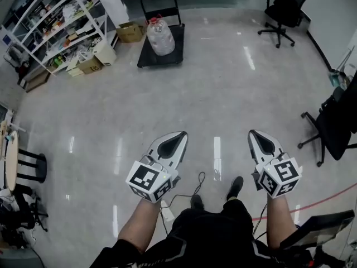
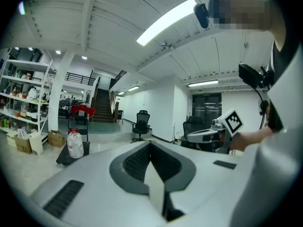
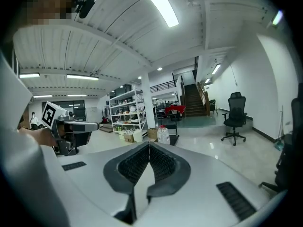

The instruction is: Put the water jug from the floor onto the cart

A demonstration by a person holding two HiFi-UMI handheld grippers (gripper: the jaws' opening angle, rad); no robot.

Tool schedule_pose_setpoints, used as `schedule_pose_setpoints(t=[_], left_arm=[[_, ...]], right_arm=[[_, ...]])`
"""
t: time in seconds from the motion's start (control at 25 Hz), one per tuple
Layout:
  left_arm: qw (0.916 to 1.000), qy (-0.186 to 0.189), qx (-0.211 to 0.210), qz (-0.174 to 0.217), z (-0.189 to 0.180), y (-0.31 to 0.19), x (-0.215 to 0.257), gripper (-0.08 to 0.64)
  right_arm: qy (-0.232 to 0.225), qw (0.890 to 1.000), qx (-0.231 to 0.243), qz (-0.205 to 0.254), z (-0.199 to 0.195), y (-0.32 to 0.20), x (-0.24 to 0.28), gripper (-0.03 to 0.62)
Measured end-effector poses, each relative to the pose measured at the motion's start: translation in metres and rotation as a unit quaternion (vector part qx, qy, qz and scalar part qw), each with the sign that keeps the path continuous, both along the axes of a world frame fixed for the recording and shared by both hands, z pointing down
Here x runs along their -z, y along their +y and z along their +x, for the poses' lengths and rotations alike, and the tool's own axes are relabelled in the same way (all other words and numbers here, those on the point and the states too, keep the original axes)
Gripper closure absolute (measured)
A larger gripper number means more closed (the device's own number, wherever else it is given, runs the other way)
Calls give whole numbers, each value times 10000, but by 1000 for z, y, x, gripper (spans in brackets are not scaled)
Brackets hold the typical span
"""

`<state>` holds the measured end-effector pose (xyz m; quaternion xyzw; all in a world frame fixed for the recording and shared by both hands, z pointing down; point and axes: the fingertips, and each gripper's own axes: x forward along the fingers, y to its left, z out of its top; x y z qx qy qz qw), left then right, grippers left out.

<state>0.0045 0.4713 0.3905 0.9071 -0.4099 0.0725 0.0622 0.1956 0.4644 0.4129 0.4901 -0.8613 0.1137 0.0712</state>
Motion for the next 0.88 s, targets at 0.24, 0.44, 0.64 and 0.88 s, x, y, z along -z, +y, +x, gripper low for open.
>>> schedule_pose_setpoints(t=[0.24, 0.44, 0.64, 0.88], left_arm=[[9999, 122, 13, -55, -2, 48, 2, 558], [9998, 159, 2, 127, 5, 73, 36, 558], [9997, 176, -150, 37, 32, 97, 37, 558], [9997, 123, -186, 94, 50, 110, 36, 558]], right_arm=[[91, 9999, -93, -22, 6, 56, 7, 589], [123, 9998, 53, 139, 5, 81, 34, 589], [-25, 9998, -19, 196, 21, 108, 38, 589], [33, 9997, -91, 228, 40, 121, 37, 589]])
